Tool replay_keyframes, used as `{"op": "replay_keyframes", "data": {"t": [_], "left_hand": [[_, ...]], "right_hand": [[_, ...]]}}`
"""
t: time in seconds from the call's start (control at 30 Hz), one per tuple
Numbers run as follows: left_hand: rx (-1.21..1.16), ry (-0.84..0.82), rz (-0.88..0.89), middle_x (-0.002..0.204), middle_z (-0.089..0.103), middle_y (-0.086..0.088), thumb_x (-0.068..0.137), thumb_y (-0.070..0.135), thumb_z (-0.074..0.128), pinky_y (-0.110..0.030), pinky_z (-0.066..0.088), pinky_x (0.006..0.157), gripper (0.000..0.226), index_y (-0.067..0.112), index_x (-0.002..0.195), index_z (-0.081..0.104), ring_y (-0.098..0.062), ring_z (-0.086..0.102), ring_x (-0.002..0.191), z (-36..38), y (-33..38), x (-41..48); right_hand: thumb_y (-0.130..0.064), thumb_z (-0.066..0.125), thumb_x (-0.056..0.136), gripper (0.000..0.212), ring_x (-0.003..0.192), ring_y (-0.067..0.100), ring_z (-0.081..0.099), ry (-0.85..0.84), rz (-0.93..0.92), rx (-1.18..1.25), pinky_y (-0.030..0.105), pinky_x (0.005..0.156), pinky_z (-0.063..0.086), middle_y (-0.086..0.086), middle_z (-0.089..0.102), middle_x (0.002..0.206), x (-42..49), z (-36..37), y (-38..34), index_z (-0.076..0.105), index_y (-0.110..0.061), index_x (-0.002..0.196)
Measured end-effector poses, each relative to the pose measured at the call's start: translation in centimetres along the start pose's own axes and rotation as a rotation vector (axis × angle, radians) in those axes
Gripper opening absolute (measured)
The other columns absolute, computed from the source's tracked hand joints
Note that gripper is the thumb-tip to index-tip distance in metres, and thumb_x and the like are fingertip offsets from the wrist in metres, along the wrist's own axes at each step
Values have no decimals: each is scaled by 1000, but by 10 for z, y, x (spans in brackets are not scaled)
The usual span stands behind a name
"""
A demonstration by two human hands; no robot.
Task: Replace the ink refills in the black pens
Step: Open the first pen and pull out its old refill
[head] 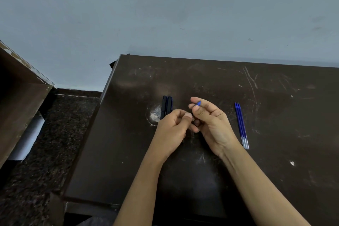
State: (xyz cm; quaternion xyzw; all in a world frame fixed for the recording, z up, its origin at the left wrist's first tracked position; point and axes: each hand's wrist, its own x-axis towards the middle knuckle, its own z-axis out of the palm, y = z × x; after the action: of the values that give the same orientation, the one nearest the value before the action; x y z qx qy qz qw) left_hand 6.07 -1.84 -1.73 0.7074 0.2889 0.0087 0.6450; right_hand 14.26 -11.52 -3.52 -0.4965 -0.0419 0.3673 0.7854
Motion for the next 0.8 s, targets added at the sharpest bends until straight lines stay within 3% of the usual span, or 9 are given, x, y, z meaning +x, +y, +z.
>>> {"op": "replay_keyframes", "data": {"t": [0.13, 0.23, 0.3, 0.43, 0.53, 0.6, 0.73, 0.8], "left_hand": [[-26, 34, -9, 71, 71, 2, 98, 30, 46, -11, 36, 44, 22, 16, 92, 62, 3, 46, 42, 1, -1, 2], [-22, 47, -9, 70, 71, 2, 97, 29, 48, -11, 36, 45, 20, 17, 90, 62, 1, 46, 43, 0, -2, 3], [1, 43, -16, 71, 72, 2, 96, 29, 49, -12, 37, 46, 19, 17, 89, 62, 1, 46, 44, 0, -3, 3], [-3, 47, -11, 72, 72, 2, 96, 29, 49, -14, 37, 46, 17, 19, 89, 62, 0, 46, 45, 1, -5, 4], [-1, 41, -15, 72, 72, 2, 96, 30, 50, -15, 37, 48, 17, 19, 89, 62, 1, 46, 44, 1, -5, 5], [3, 43, -20, 72, 73, 3, 95, 30, 51, -18, 38, 52, 17, 20, 88, 62, 3, 47, 45, 1, -6, 6], [16, 59, -20, 73, 73, 2, 95, 30, 50, -22, 36, 58, 16, 22, 88, 62, 5, 47, 44, 1, -7, 6], [-1, 58, -18, 73, 73, 1, 96, 29, 50, -20, 36, 57, 17, 21, 89, 62, 6, 48, 43, 1, -6, 6]], "right_hand": [[-3, 50, 92, 26, 79, 12, 66, -7, 39, 64, 22, 60, 51, 8, 72, 103, 2, -1, 1, 61, -7, 115], [-13, 61, 85, 30, 67, 11, 60, 36, 27, 39, 22, 59, 50, 5, 65, 83, 2, 1, 5, 60, -3, 113], [-5, 59, 86, 22, 61, 10, 55, 68, 11, 9, 19, 57, 50, 3, 60, 73, 2, -1, 5, 61, -2, 108], [-3, 48, 93, 24, 63, 7, 58, 46, 36, 33, 22, 63, 50, 6, 70, 93, 4, -4, 4, 63, -5, 112], [-14, 60, 87, 26, 66, 9, 59, 27, 35, 1, 24, 63, 50, 4, 68, 84, 3, -3, 6, 65, -6, 111], [-10, 61, 85, 24, 64, 9, 60, 32, 30, -9, 22, 61, 51, 1, 66, 75, 3, -4, 7, 66, -5, 108], [-3, 48, 93, 27, 75, 9, 67, 19, 65, 30, 22, 67, 53, 7, 73, 97, 4, -5, 5, 64, -4, 115], [-9, 53, 92, 26, 74, 10, 66, 9, 63, 24, 24, 67, 53, 7, 72, 94, 3, -4, 6, 62, -4, 116]]}}
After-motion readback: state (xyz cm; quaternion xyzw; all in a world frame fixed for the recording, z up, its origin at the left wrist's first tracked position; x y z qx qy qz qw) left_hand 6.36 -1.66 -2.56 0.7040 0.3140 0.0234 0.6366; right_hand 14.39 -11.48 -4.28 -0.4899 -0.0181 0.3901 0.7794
